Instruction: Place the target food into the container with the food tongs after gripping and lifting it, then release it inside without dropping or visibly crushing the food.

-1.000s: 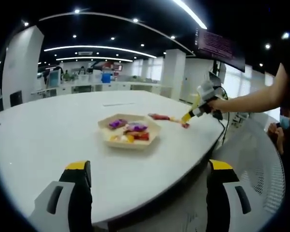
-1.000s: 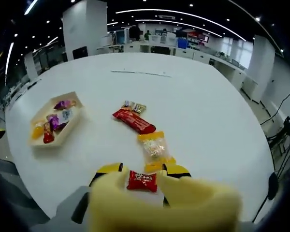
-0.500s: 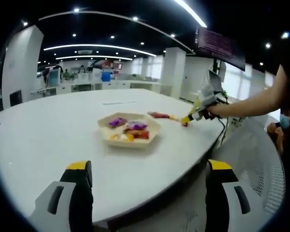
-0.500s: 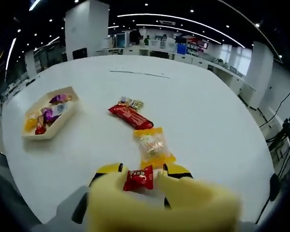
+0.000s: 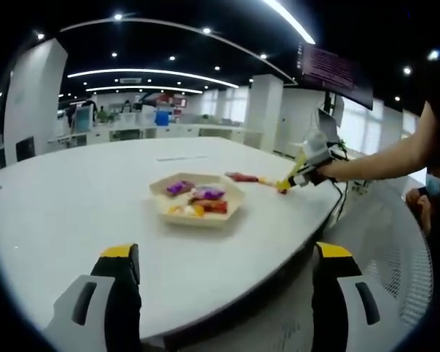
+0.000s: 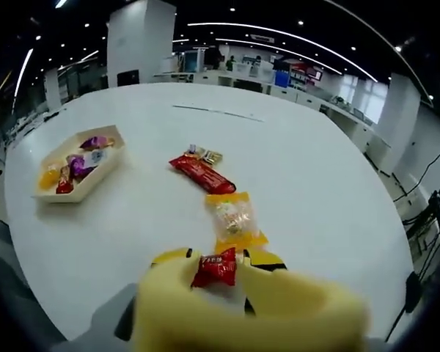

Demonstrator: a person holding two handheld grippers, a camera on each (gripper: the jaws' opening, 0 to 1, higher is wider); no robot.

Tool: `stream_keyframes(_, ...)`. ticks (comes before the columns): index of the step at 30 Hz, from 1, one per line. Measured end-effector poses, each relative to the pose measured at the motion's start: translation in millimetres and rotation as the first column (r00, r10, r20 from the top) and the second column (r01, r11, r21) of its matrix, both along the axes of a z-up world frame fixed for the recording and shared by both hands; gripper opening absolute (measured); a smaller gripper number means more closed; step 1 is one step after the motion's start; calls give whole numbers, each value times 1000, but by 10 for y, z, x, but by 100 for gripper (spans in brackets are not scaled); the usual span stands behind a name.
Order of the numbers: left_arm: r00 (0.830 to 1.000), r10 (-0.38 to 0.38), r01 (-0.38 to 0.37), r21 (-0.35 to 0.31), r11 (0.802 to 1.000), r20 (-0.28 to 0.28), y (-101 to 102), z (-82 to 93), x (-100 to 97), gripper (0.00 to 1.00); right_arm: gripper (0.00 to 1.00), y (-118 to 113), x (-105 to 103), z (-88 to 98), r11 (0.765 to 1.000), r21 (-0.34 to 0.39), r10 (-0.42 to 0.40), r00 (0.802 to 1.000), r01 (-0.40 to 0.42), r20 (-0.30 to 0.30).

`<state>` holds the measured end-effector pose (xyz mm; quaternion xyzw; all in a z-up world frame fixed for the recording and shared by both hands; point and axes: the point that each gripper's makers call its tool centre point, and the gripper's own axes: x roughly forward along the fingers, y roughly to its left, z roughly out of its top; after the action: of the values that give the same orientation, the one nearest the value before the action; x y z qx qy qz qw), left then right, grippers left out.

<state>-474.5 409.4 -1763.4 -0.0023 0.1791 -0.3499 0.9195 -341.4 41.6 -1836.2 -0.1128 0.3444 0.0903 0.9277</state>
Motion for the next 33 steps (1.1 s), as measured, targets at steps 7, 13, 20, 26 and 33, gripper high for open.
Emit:
stream_keyframes(7, 1000, 1, -1, -1, 1000, 2, 3, 0, -1, 94, 21, 48, 6, -5, 999, -38, 9, 1000, -9, -2)
stream_keyframes(13, 1000, 3, -3, -7, 1000, 1, 5, 12, 4, 94, 22, 26, 3, 8, 1000, -29, -2, 1000, 2, -11)
stream_keyframes(20, 1000, -2, 2, -9, 1000, -3, -1, 4, -2, 94, 22, 9, -8, 24, 998, 22, -51, 998, 52, -22)
stream_keyframes(26, 1000, -5, 5, -9, 1000, -6, -3, -1, -9, 93, 22, 88, 71, 196, 999, 42, -34, 999, 33, 14)
stream_keyframes(33, 1000, -14, 14, -10, 1000, -7, -20, 5, -17, 92, 22, 148, 178, 493, 999, 36, -30, 998, 28, 58)
